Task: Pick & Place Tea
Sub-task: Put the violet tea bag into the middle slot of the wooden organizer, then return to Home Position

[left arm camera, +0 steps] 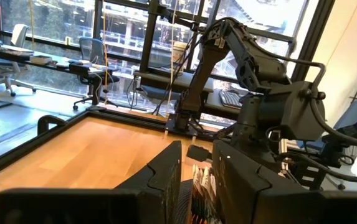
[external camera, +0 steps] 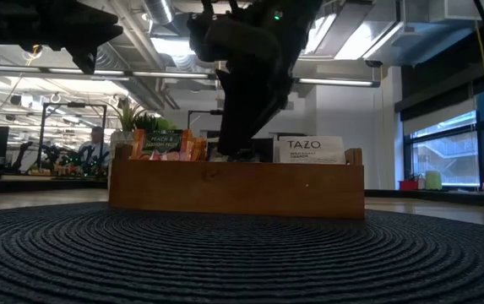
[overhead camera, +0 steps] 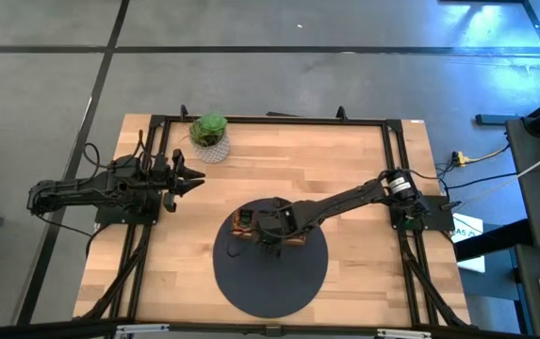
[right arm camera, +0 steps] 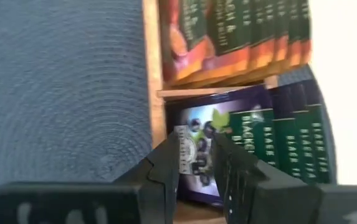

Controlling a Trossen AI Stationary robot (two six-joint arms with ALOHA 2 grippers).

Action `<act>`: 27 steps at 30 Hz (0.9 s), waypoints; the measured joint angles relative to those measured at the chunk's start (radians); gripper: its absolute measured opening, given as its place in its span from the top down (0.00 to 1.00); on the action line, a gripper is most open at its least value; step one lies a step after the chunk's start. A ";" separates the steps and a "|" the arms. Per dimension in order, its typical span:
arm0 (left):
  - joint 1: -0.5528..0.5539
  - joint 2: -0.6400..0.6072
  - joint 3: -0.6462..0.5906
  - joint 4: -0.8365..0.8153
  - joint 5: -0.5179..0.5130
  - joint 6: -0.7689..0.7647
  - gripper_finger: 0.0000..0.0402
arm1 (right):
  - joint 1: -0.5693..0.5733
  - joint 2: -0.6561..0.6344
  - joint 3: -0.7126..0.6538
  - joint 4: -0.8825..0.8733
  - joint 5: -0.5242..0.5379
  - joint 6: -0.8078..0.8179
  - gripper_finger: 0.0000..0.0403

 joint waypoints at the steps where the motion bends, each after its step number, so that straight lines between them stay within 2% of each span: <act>1: 0.000 0.000 0.000 0.000 0.000 0.000 0.78 | 0.000 0.000 0.000 0.003 -0.012 0.000 0.77; 8: 0.000 0.000 0.000 0.000 0.000 0.000 0.78 | 0.001 -0.016 0.039 -0.001 -0.021 0.002 0.77; 12: 0.000 0.000 0.000 0.000 0.000 0.000 0.78 | 0.005 -0.106 0.078 0.025 -0.064 -0.003 0.77; 15: 0.000 0.000 0.000 0.002 -0.001 0.000 0.78 | 0.007 -0.209 0.041 0.032 -0.106 -0.026 0.77; 18: 0.000 0.000 0.000 0.002 0.000 0.000 0.78 | 0.013 -0.338 -0.059 0.093 -0.094 -0.028 0.77; 21: 0.000 0.000 0.000 0.015 0.008 -0.028 0.78 | 0.023 -0.482 -0.232 0.255 -0.091 -0.047 0.77; 24: 0.001 -0.007 0.002 -0.101 0.012 -0.030 0.78 | 0.047 -0.627 -0.414 0.431 -0.066 -0.067 0.77; 27: 0.001 -0.013 -0.023 -0.152 -0.033 -0.090 0.78 | 0.067 -0.754 -0.552 0.484 -0.023 -0.033 0.77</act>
